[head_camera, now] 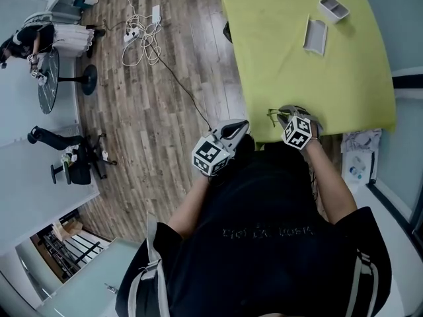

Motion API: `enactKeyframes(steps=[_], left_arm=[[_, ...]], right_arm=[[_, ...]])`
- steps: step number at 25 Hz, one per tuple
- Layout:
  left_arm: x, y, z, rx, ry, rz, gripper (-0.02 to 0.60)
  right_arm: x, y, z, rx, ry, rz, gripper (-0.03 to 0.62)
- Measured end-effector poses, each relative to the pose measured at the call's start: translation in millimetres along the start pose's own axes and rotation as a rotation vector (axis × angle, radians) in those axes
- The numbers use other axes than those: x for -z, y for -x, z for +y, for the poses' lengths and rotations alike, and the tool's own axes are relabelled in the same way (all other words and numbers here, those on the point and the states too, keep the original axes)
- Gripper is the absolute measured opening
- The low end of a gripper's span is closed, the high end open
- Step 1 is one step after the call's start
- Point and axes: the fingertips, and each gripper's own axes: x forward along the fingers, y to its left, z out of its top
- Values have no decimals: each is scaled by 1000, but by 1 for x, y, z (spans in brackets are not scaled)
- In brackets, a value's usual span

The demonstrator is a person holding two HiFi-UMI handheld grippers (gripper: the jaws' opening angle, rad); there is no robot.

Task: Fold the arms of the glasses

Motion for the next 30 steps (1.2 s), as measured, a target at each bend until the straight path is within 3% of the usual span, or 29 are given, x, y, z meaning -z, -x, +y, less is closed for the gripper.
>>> enactKeyframes(steps=[13, 30], left_arm=[[-3, -7, 4, 37, -6, -14, 18], [-2, -7, 7, 68, -4, -16, 17]], right_arm=[[-28, 54, 5, 36, -175, -167, 46], [-46, 81, 31, 1, -220, -194, 114]])
